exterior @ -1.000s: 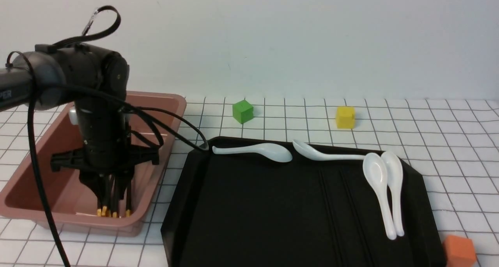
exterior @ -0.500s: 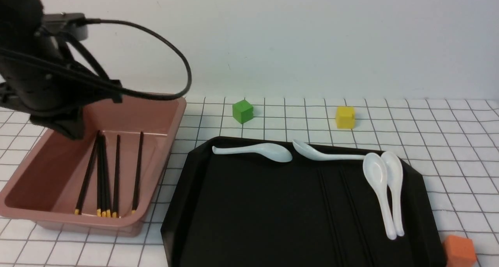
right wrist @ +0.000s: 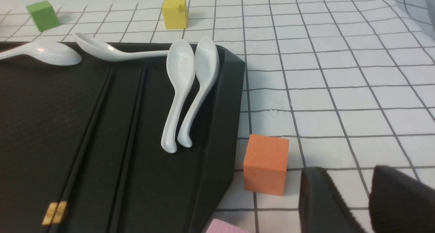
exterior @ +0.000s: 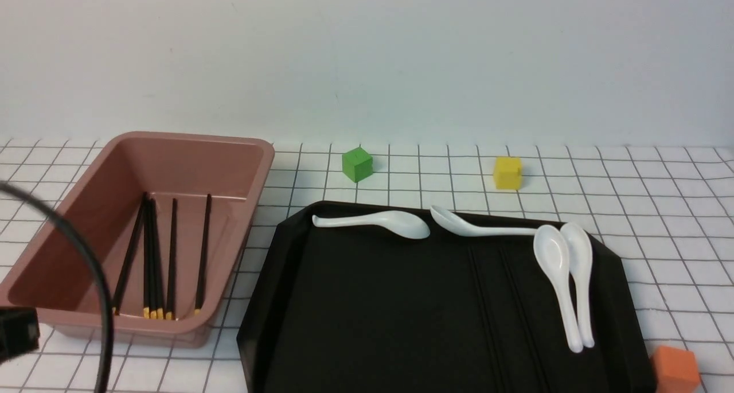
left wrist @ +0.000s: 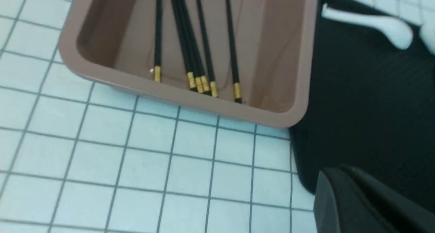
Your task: On white black tablecloth take chopsticks from black tray and put them in box.
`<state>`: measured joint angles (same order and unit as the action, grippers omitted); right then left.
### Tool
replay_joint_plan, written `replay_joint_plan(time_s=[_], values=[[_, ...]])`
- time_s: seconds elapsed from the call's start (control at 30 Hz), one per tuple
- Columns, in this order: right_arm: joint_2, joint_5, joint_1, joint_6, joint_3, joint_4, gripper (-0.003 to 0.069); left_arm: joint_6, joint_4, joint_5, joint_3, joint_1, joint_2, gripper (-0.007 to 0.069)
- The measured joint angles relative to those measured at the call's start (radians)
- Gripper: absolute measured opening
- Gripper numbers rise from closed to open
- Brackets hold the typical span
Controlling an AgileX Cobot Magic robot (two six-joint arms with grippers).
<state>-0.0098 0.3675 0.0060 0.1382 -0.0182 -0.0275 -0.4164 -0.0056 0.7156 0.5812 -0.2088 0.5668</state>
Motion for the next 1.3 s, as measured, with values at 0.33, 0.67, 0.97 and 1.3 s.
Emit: replay_joint_plan(time_s=[0.33,0.67,0.97,1.3], values=[[0.0,0.0,0.0,0.0,0.0,0.0,0.024,-0.021,-0.066,-0.221,-0.155,0.0,-0.091,-0.0013],[0.0,0.0,0.0,0.0,0.0,0.0,0.024,-0.021,-0.076,-0.239,-0.155,0.0,-0.091,-0.0013],[0.0,0.0,0.0,0.0,0.0,0.0,0.024,-0.021,-0.075,-0.241,-0.155,0.0,-0.091,-0.0013],[0.0,0.0,0.0,0.0,0.0,0.0,0.024,-0.017,-0.058,-0.273,-0.221,0.0,-0.255,-0.0013]])
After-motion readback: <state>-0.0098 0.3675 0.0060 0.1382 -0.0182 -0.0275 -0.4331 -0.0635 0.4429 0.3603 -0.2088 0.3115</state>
